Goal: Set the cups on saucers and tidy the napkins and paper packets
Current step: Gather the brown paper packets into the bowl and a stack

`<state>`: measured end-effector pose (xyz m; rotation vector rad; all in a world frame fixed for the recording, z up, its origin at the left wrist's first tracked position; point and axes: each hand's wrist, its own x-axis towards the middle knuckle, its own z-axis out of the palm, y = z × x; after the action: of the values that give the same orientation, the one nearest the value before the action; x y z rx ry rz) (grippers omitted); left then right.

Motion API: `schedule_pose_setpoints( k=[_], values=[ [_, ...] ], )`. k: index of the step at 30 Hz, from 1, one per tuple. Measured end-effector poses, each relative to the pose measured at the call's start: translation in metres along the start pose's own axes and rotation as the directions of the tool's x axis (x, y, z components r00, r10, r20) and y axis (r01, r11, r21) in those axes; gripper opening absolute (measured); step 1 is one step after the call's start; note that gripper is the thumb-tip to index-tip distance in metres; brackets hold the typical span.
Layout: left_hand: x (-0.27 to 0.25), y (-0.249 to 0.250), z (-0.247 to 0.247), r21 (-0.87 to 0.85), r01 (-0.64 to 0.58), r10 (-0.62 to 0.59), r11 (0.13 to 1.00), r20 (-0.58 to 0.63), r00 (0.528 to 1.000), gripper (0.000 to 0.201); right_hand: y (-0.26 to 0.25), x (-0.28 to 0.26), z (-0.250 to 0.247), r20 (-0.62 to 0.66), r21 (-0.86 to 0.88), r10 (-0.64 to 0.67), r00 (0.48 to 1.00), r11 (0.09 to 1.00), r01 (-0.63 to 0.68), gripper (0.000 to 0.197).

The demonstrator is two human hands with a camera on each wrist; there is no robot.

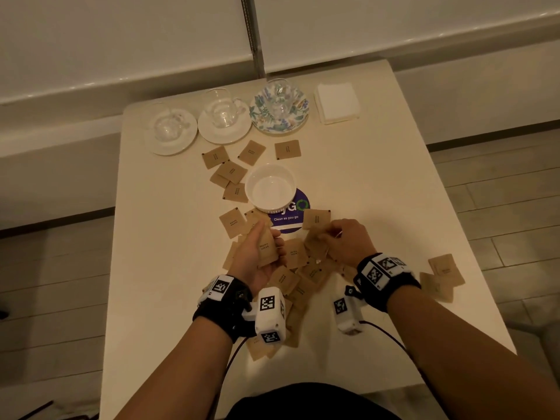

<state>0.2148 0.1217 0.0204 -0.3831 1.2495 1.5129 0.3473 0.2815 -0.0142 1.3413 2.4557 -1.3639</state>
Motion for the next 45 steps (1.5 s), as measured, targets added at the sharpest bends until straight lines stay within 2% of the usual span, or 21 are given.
schedule_pose_setpoints(
  k=[4,6,9,11,14,16,19,21,23,28,31,32,34,36,37,39,41,45],
  values=[
    [0.002,-0.001,0.007,-0.023,0.053,-0.052,0.998,0.034,0.998,0.053,-0.023,-0.009,-0.015,-0.037,0.296,-0.069,0.997,0.952,0.077,0.005],
    [0.001,-0.001,0.012,-0.049,0.084,-0.08,0.995,0.076,0.994,0.059,-0.038,-0.014,-0.019,-0.109,0.346,-0.137,0.984,0.923,0.167,0.004],
    [0.004,-0.002,0.018,-0.039,0.062,-0.057,0.997,0.124,0.991,0.066,-0.056,-0.021,-0.012,-0.172,0.224,-0.324,0.93,0.907,0.357,0.006],
    [0.005,0.0,0.02,-0.042,0.033,-0.025,0.999,0.174,0.984,0.07,-0.06,-0.024,-0.006,-0.122,0.079,-0.467,0.876,0.875,0.477,0.005],
    [0.002,0.006,0.02,-0.071,0.011,0.005,0.997,0.219,0.976,0.075,-0.057,-0.026,-0.002,-0.031,-0.115,-0.635,0.772,0.77,0.628,0.005],
    [0.001,0.008,0.021,-0.025,-0.018,0.022,1.0,0.196,0.98,0.072,-0.054,-0.027,0.001,0.011,-0.187,-0.676,0.736,0.722,0.666,0.011],
    [-0.006,0.005,0.024,0.067,-0.08,0.062,0.995,0.233,0.97,0.057,-0.057,-0.028,0.002,0.148,-0.191,-0.662,0.735,0.71,0.678,0.026],
    [-0.011,0.001,0.026,0.085,-0.061,0.036,0.995,0.266,0.963,0.06,-0.063,-0.032,0.001,0.198,-0.07,-0.629,0.751,0.756,0.651,0.03],
    [-0.014,-0.004,0.026,0.079,-0.051,0.029,0.996,0.267,0.963,0.062,-0.067,-0.037,0.003,0.214,0.0,-0.562,0.799,0.818,0.575,0.039],
    [-0.013,-0.018,0.02,0.046,-0.017,0.004,0.999,0.262,0.965,0.062,-0.058,-0.051,0.01,0.223,-0.043,-0.439,0.871,0.888,0.458,0.058],
    [-0.01,-0.022,0.018,0.143,0.001,-0.024,0.99,0.161,0.987,0.053,-0.042,-0.052,0.005,0.224,0.042,-0.345,0.911,0.938,0.345,0.086],
    [-0.009,-0.023,0.016,0.168,-0.003,-0.017,0.986,0.122,0.992,0.044,-0.034,-0.049,0.0,0.213,-0.006,-0.272,0.939,0.96,0.279,0.094],
    [-0.008,-0.024,0.016,0.155,-0.008,-0.004,0.988,0.077,0.997,0.028,-0.014,-0.04,-0.012,0.146,-0.218,-0.074,0.987,0.97,0.105,0.1],
    [-0.007,-0.024,0.014,0.143,-0.009,0.004,0.99,0.032,0.999,0.02,0.008,-0.034,-0.022,0.033,-0.364,0.1,0.994,0.928,-0.081,0.095],
    [-0.006,-0.024,0.012,0.146,-0.008,0.005,0.989,0.02,1.0,0.018,0.017,-0.033,-0.024,-0.01,-0.406,0.147,0.989,0.903,-0.138,0.089],
    [-0.004,-0.024,0.008,0.152,-0.006,0.003,0.988,0.018,1.0,0.017,0.029,-0.033,-0.023,-0.028,-0.453,0.175,0.984,0.876,-0.169,0.079],
    [-0.003,-0.024,0.005,0.159,-0.007,0.005,0.987,0.017,1.0,0.019,0.038,-0.034,-0.022,-0.014,-0.426,0.156,0.988,0.892,-0.147,0.077],
    [-0.001,-0.024,0.002,0.177,-0.031,0.03,0.984,0.005,1.0,0.021,0.057,-0.038,-0.046,-0.121,-0.336,0.169,0.978,0.92,-0.2,0.09]
  ],
)
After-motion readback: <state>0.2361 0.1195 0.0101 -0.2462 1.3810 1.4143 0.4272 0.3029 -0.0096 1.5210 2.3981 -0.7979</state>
